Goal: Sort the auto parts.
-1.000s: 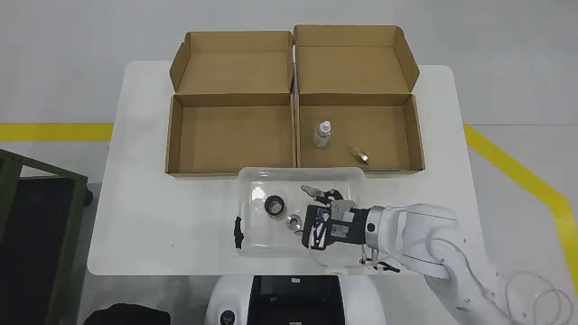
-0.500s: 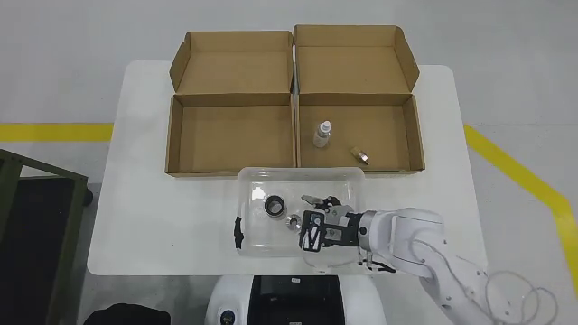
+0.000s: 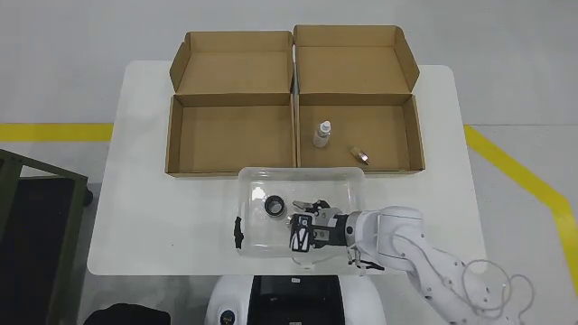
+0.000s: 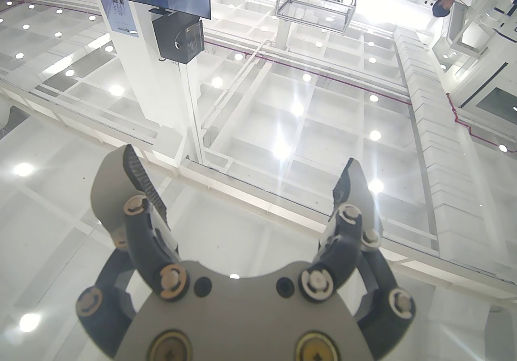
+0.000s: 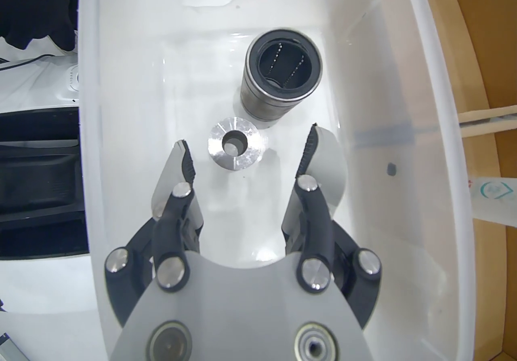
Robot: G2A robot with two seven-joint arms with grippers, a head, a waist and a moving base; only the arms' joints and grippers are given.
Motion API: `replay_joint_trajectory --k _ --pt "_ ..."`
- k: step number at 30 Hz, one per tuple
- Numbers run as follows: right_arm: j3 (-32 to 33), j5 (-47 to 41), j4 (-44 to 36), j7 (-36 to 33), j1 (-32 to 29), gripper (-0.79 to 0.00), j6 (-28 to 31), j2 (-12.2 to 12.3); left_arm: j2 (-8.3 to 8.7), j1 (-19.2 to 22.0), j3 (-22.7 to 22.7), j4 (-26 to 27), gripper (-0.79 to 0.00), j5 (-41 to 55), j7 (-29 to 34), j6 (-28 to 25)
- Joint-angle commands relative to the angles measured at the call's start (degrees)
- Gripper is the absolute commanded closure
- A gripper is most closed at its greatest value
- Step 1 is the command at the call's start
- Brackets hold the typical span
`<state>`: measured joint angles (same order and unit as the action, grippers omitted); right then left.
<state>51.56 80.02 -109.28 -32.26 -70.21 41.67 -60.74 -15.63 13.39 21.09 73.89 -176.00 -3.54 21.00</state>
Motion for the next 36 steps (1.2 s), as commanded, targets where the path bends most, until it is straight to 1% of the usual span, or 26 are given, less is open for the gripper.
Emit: replay_joint_trajectory --k 1,8,10,11,17,18,19,20,21,23,29,36 --pt "-0.8 -0.1 0.8 0.1 0.5 -0.493 -0.1 -0.2 0.00 0.0 0.0 0.0 -0.785 0.0 0.0 0.0" --pt "-2.4 -0.3 3.1 0.3 1.6 -0.465 -0.5 -0.7 0.00 0.0 0.0 0.0 -0.785 0.0 0.0 0.0" --pt "-2.6 -0.7 3.6 0.4 1.6 -0.376 -0.6 -0.8 0.00 0.0 0.0 0.0 -0.785 0.0 0.0 0.0" --pt "-2.8 -0.7 3.7 0.5 1.7 -0.357 -0.6 -0.9 0.00 0.0 0.0 0.0 -0.785 0.0 0.0 0.0" --pt "-3.8 -0.9 4.9 0.8 2.5 -0.354 -1.4 -1.3 0.00 0.0 0.0 0.0 -0.785 0.0 0.0 0.0" --pt "-3.9 -0.9 5.0 0.8 2.6 -0.332 -1.4 -1.4 0.00 0.0 0.0 0.0 -0.785 0.0 0.0 0.0" --pt "-4.0 -0.9 5.1 0.8 2.6 -0.296 -1.4 -1.4 0.00 0.0 0.0 0.0 -0.785 0.0 0.0 0.0" --pt "-4.0 -0.8 5.2 0.7 2.7 -0.237 -1.2 -1.4 0.00 0.0 0.0 0.0 -0.785 0.0 0.0 0.0" --pt "-3.9 -0.8 5.2 0.7 2.8 -0.166 -1.1 -1.4 0.00 0.0 0.0 0.0 -0.785 0.0 0.0 0.0" --pt "-3.4 -0.8 4.8 0.6 3.0 0.000 -0.8 -1.3 0.00 0.0 0.0 0.0 -0.785 0.0 0.0 0.0" --pt "-0.6 -1.7 2.7 0.1 2.9 0.000 0.4 -0.8 0.00 0.0 0.0 0.0 -0.785 0.0 0.0 0.0" --pt "3.7 -5.2 -1.2 -0.8 2.5 0.000 1.0 0.0 0.00 0.0 0.0 0.0 -0.785 0.0 0.0 0.0"
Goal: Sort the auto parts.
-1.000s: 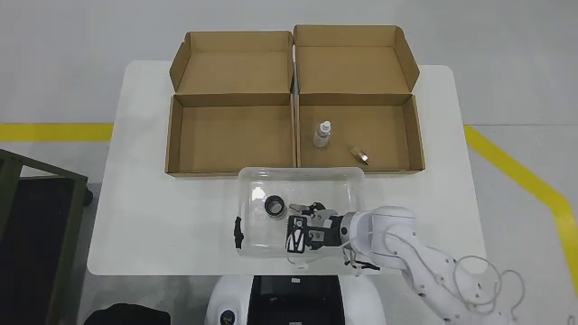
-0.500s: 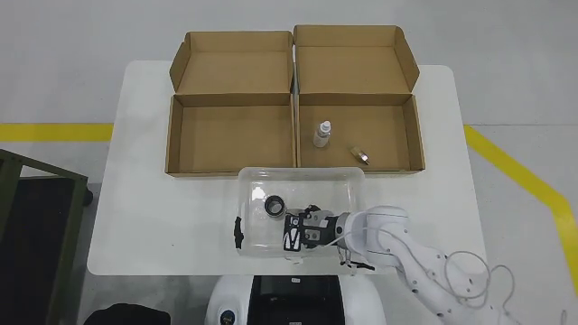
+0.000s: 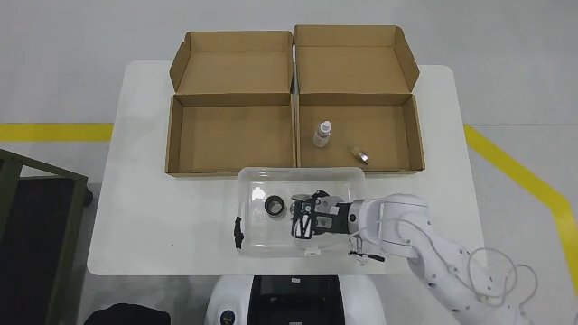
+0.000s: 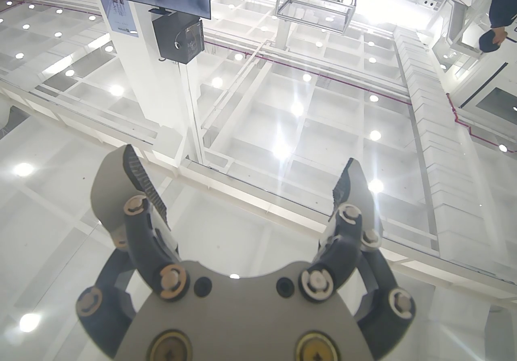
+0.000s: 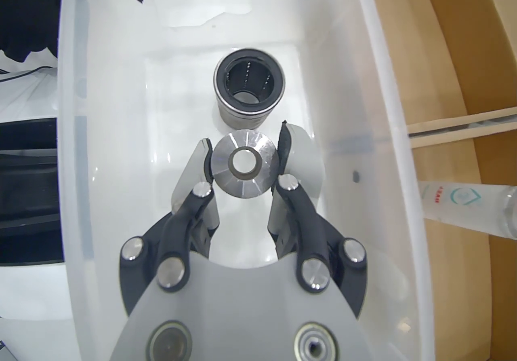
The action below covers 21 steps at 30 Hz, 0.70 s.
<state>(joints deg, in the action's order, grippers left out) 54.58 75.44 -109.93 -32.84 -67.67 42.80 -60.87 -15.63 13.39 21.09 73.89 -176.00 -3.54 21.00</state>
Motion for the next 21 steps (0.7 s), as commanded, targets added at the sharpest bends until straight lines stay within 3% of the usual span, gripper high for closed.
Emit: replay_joint_trajectory --k 1,8,14,21 --pt "1.3 -1.3 -1.1 -0.5 -0.3 0.000 -0.4 0.2 0.00 0.0 0.0 0.0 -0.785 0.0 0.0 0.0" --pt "5.4 -7.1 -4.9 0.2 -1.4 0.000 -2.4 0.6 0.00 0.0 0.0 0.0 -0.785 0.0 0.0 0.0" --pt "8.5 -15.5 -6.6 4.4 -2.1 0.000 -4.2 0.7 0.00 0.0 0.0 0.0 -0.785 0.0 0.0 0.0" --pt "12.1 -18.7 -8.0 8.4 -1.0 0.000 -5.6 0.8 0.00 0.0 0.0 0.0 -0.785 0.0 0.0 0.0"
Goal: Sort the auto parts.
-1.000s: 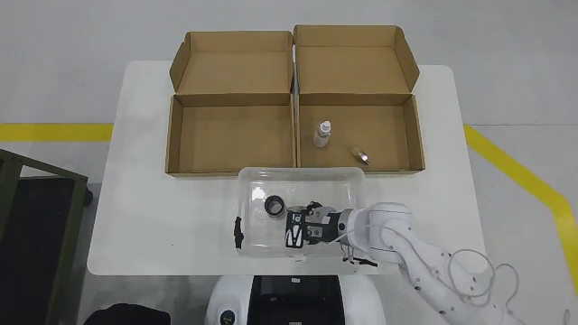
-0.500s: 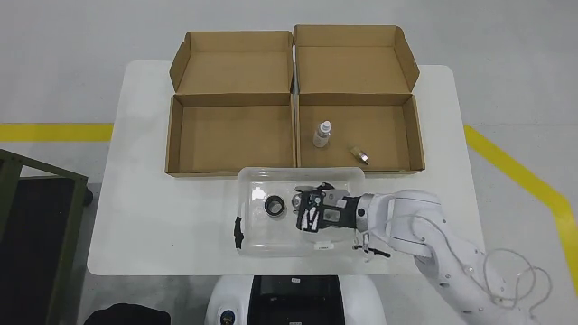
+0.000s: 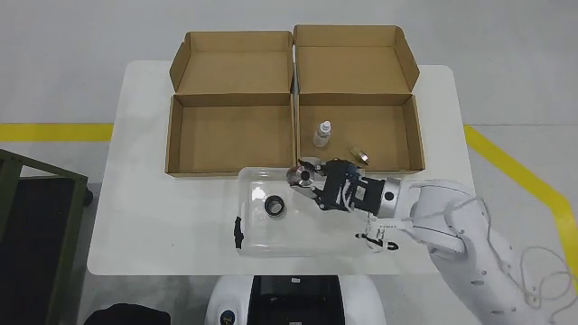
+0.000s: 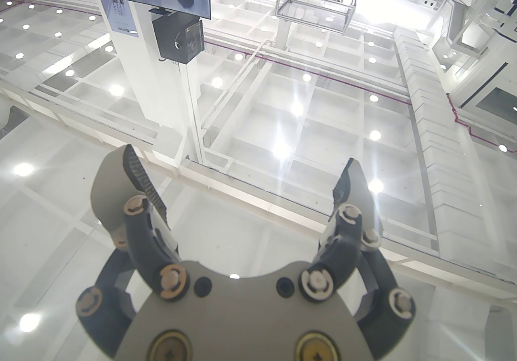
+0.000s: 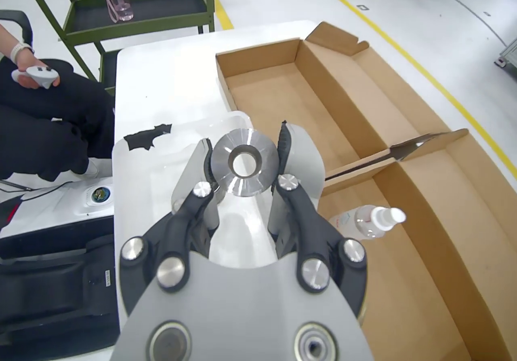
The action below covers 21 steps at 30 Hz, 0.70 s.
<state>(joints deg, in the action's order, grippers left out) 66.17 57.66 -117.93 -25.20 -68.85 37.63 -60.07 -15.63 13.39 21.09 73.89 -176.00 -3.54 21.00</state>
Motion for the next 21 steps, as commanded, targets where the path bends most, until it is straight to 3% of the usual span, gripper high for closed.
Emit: replay_joint_trajectory --k 1,11,21 --pt "1.1 -2.2 0.1 1.6 0.2 0.000 -1.0 -0.1 0.00 0.0 0.0 0.0 -0.785 0.0 0.0 0.0" --pt "4.3 -12.9 0.7 7.2 0.8 0.000 -6.5 -0.5 0.00 0.0 0.0 0.0 -0.785 0.0 0.0 0.0" --pt "5.9 -17.2 -1.8 10.0 2.5 0.000 -6.2 -0.8 0.00 0.0 0.0 0.0 -0.785 0.0 0.0 0.0"
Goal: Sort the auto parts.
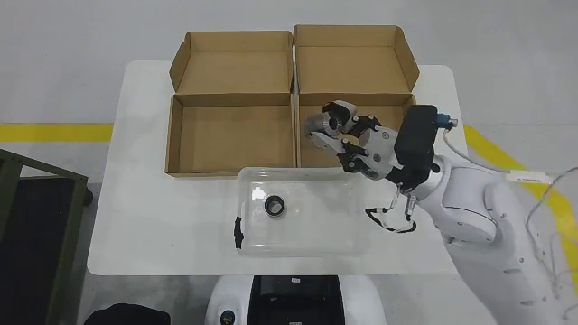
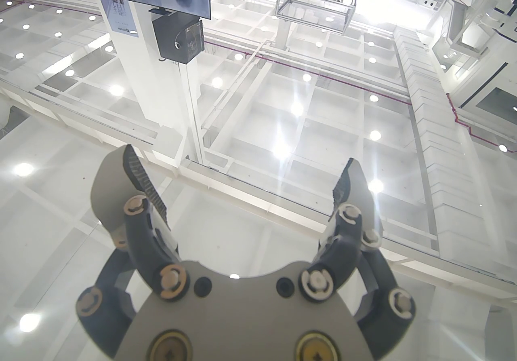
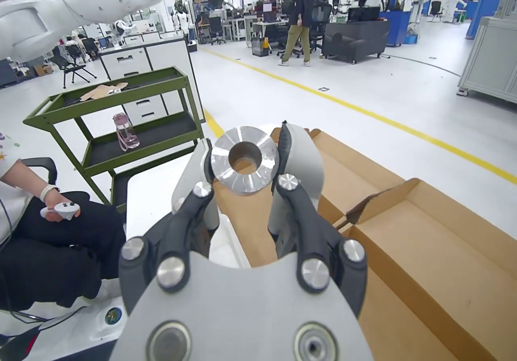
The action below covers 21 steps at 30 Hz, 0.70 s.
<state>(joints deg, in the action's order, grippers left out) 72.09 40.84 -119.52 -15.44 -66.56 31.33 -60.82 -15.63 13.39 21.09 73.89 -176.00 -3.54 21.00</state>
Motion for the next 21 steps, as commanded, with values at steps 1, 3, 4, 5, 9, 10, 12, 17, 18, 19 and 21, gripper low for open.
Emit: replay_joint_trajectory --k 1,3,4,5,9,10,12,17,18,19,21 --pt "-0.1 -0.8 -0.4 0.6 0.5 0.000 0.2 -0.1 0.00 0.0 0.0 0.0 -0.785 0.0 0.0 0.0" --pt "-0.3 -1.6 -0.6 1.3 1.0 0.000 0.3 -0.2 0.00 0.0 0.0 0.0 -0.785 0.0 0.0 0.0" --pt "-0.4 -1.9 -0.7 1.7 1.2 0.000 0.3 -0.3 0.00 0.0 0.0 0.0 -0.785 0.0 0.0 0.0" --pt "-0.6 -2.2 -0.7 2.0 1.5 0.000 0.4 -0.4 0.00 0.0 0.0 0.0 -0.785 0.0 0.0 0.0" --pt "-1.3 -3.5 -0.1 3.1 2.4 0.000 1.1 -0.6 0.00 0.0 0.0 0.0 -0.785 0.0 0.0 0.0" --pt "-1.4 -3.8 0.1 3.3 2.6 0.000 1.2 -0.7 0.00 0.0 0.0 0.0 -0.785 0.0 0.0 0.0" --pt "-1.6 -4.2 0.5 3.4 3.1 0.000 1.4 -0.8 0.00 0.0 0.0 0.0 -0.785 0.0 0.0 0.0" --pt "-2.8 -4.3 1.6 2.8 4.1 0.000 1.8 -1.1 0.00 0.0 0.0 0.0 -0.785 0.0 0.0 0.0" --pt "-3.3 -4.2 2.0 2.6 4.2 0.000 1.7 -1.1 0.00 0.0 0.0 0.0 -0.785 0.0 0.0 0.0" --pt "-4.1 -3.9 2.3 2.3 4.4 0.000 1.6 -1.2 0.00 0.0 0.0 0.0 -0.785 0.0 0.0 0.0" --pt "-5.7 -3.4 2.8 1.7 4.8 0.000 1.7 -1.5 0.00 0.0 0.0 0.0 -0.785 0.0 0.0 0.0"
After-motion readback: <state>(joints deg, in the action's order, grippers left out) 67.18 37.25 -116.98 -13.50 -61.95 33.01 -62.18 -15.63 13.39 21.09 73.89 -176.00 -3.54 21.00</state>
